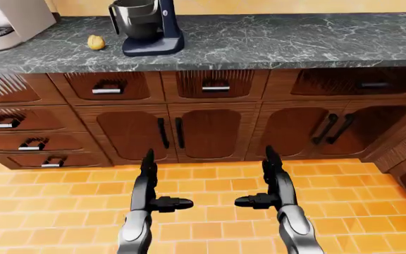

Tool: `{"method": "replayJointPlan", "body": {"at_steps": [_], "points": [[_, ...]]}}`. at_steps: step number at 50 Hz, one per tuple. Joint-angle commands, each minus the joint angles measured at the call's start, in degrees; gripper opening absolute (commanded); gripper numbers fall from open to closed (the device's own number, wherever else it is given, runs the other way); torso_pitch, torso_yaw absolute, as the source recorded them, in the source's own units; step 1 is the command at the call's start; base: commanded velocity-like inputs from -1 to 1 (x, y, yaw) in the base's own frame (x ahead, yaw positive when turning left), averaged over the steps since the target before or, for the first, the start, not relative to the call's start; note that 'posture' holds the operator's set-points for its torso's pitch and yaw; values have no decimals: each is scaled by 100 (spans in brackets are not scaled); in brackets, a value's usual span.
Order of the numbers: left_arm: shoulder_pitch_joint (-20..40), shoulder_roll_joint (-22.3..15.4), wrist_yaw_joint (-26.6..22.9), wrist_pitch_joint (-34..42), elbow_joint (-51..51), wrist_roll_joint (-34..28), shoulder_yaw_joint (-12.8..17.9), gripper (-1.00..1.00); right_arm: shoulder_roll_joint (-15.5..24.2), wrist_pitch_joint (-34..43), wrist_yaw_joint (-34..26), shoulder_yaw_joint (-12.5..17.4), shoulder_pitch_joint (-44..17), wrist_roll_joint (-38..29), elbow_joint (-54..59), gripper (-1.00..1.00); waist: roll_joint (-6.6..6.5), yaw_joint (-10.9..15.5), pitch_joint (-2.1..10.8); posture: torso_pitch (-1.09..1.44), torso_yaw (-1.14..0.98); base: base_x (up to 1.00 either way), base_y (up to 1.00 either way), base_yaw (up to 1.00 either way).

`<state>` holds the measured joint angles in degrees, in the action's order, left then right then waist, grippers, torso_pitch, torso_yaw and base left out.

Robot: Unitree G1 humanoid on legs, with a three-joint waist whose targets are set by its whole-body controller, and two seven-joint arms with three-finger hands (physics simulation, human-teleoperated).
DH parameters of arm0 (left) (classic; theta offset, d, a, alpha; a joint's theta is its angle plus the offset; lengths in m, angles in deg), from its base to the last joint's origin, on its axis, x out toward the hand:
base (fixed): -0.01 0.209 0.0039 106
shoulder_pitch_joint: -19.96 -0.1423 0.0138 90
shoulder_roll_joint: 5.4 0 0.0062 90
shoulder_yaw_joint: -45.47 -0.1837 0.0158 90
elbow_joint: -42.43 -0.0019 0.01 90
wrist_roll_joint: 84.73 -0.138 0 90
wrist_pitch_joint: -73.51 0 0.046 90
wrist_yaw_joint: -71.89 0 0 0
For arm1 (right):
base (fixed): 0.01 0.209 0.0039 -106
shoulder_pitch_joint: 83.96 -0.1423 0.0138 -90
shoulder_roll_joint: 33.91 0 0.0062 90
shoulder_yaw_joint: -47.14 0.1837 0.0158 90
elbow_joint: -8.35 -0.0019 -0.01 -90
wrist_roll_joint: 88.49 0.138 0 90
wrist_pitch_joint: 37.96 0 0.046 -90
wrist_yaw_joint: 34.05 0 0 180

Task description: Place the bread in the stand mixer bowl.

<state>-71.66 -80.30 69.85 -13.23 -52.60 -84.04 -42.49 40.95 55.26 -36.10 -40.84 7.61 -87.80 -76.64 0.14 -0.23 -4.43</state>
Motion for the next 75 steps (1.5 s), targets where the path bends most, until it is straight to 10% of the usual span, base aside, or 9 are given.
{"method": "replayJointPlan", "body": {"at_steps": [1,3,5,8,24,45,52,60,75], "points": [[182,-42,-29,-365,416,91,74,100,-7,-293,-36,-94,-246,-45,-216,100,45,-12,5,0,0,0,0,0],[217,-42,21,-392,366,93,103,100,-9,-287,-58,-126,-239,-74,-281,100,7,55,349,0,0,0,0,0],[216,-32,70,-412,352,49,78,100,11,-369,-105,-86,-284,-40,-127,100,30,43,97,0,0,0,0,0],[223,-26,79,-402,352,53,66,100,21,-390,-76,-46,-311,-44,-105,100,32,46,428,0,0,0,0,0],[445,-64,202,-190,349,121,160,100,41,-391,39,-55,-624,-208,217,100,12,39,532,0,0,0,0,0],[4577,-1764,1397,3113,741,1626,1167,100,1086,1795,846,594,-5468,748,921,100,-88,-10,501,0,0,0,0,0],[6127,-2328,2695,4854,1791,3064,1493,100,1481,2741,935,542,-6545,902,489,100,-56,-3,374,0,0,0,0,0],[6450,-2929,3715,6340,3077,4803,1831,100,1886,4446,928,647,-6686,916,-1486,100,-106,14,229,0,0,0,0,0],[6235,-3547,4347,5900,3157,5762,1557,100,1864,4666,780,596,-6586,510,-1784,100,-154,-9,314,0,0,0,2,0]]}}
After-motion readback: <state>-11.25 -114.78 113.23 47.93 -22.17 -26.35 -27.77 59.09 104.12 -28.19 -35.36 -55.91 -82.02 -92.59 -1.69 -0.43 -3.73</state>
